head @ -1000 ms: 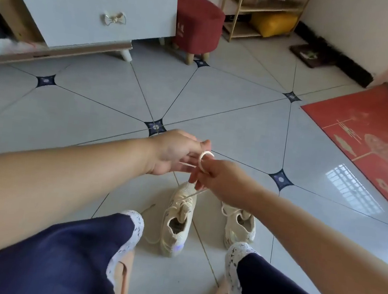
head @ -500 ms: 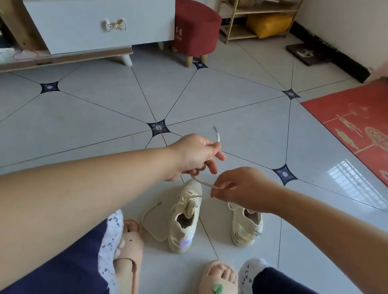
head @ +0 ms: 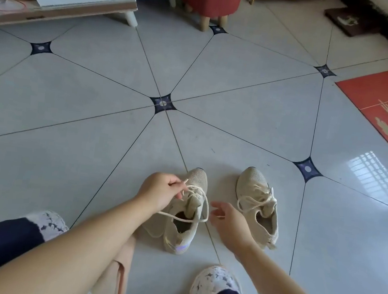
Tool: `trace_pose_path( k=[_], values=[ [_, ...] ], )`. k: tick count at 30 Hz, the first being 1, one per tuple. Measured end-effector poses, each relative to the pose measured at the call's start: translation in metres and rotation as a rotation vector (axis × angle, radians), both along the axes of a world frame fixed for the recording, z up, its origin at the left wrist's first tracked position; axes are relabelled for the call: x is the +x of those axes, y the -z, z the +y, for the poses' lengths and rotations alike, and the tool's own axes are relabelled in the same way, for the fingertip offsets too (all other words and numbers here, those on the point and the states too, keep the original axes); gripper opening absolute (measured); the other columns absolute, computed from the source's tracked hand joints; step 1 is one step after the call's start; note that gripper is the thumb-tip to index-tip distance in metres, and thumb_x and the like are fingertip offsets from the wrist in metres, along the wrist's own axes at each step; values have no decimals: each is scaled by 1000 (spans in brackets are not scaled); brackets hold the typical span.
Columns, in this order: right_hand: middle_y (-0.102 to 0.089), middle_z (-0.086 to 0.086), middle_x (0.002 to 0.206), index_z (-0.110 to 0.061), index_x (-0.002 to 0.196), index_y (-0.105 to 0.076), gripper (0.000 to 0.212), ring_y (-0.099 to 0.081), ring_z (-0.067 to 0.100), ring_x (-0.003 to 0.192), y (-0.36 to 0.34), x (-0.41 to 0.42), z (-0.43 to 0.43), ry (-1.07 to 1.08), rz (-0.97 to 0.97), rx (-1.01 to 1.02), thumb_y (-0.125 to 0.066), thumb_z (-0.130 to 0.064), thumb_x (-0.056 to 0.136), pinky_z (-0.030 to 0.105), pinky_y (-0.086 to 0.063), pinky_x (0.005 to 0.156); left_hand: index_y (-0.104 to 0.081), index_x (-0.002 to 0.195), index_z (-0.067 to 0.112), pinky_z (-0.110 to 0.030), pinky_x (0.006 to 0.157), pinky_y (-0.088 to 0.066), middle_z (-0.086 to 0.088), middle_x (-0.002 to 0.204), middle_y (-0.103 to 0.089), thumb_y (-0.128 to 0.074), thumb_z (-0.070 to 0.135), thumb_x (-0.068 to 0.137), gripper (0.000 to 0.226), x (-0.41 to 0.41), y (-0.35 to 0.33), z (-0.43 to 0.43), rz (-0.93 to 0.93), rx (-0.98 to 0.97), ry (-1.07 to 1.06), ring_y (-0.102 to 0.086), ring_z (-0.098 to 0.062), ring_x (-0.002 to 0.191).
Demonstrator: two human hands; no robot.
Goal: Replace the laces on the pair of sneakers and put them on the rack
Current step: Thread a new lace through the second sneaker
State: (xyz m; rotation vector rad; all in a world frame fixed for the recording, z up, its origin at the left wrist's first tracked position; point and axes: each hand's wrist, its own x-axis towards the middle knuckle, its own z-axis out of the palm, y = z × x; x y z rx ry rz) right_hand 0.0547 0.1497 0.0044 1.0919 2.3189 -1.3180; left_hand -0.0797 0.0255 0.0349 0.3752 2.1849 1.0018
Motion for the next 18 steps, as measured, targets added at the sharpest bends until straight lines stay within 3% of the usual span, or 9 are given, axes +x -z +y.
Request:
trace_pose_path(
  k=[2,5,8,12,15,18],
  values=[
    [-59,-5,101,-16,125,-53,37,-57,11,88,10,-1,1,61,-3,-41,-54,-19,88,18,-44,70,-70,81,14,-20,61,-38,7,62,-60,-55,17,90,18,-15,-5,5,34,108,-159,-49,-4,59],
    [-55,-1,109,-22,129,-47,43,-56,14,91,20,-1,2,96,-53,-112,-56,-20,86,19,-43,65,-68,77,13,-16,45,-29,10,51,-54,-55,15,90,18,-47,-41,21,5,373,-355,-39,1,38],
    [-55,3,113,-24,131,-43,50,-56,16,98,23,-7,-4,91,-87,-183,-61,-18,85,22,-44,73,-64,74,14,-13,36,-19,8,47,-50,-52,11,91,21,-63,-83,33,-85,646,-386,-29,-3,36],
    [-60,-7,103,-18,126,-50,46,-60,8,93,16,-19,-7,190,83,-211,-63,-11,82,24,-48,85,-62,77,14,-16,38,-19,8,48,-50,-51,10,91,19,-83,-113,22,-17,878,-559,-31,-5,39],
    [-63,-10,107,-21,118,-58,35,-59,7,98,12,-23,-12,135,90,-139,-58,-12,85,20,-45,84,-63,74,21,-15,40,-23,11,48,-53,-54,15,90,19,-102,-106,3,184,729,-667,-34,-4,40],
    [-60,-8,119,-25,122,-59,36,-53,9,112,15,-20,-23,6,78,16,-51,-13,89,13,-34,86,-61,67,25,-19,47,-29,13,46,-57,-58,19,88,22,-90,-72,4,258,455,-512,-39,2,40]
  ],
)
